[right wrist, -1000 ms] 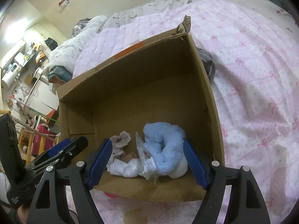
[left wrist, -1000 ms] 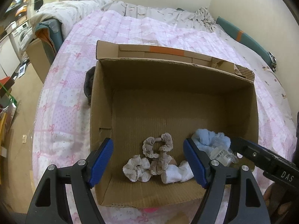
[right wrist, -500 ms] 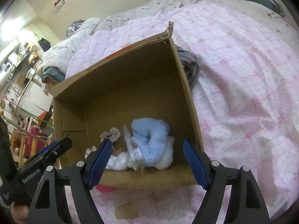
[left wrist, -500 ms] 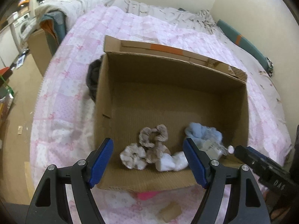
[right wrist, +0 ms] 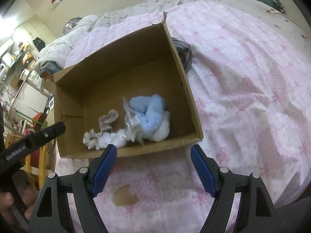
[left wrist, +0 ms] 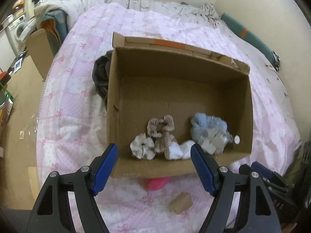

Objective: Organize soft objects
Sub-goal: 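Withdraw both open tools from the box toward the pink duck, then grasp the beige translucent piece with the right tool while the left tool grasps the pink rubber duck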

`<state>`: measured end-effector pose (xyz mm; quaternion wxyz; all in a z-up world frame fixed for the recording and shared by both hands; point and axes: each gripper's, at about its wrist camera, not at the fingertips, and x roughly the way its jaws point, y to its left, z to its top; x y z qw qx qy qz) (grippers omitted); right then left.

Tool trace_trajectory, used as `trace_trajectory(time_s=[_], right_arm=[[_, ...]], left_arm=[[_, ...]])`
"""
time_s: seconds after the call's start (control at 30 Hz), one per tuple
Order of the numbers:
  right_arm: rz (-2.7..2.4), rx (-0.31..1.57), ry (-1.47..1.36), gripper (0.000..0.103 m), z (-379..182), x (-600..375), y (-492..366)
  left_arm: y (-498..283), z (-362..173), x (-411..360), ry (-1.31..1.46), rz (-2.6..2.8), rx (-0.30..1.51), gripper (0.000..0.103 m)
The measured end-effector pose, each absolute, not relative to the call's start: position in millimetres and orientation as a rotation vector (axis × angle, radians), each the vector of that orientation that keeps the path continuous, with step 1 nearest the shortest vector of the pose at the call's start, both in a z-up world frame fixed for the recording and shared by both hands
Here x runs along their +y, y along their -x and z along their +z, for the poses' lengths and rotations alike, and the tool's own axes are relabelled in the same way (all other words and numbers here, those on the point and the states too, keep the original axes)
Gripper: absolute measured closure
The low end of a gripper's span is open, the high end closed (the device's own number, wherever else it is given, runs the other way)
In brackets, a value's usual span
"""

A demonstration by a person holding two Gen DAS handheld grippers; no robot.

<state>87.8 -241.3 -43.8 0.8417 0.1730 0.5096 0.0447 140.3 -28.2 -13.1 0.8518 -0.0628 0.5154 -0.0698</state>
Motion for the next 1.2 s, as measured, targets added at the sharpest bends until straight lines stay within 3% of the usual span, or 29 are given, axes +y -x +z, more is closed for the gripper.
trace_trajectory(time_s=[0.77, 1.2], right_arm=[[0.154, 1.118, -0.496, 0.020, -51, -244, -79], [0.208, 1.327, -0.527, 0.020, -98, -221, -94]], left_arm=[[-73, -23, 0, 0.132, -0.018, 1.104, 0.028], [-76, -40, 15, 0.166, 0.079, 1.137, 0.028]])
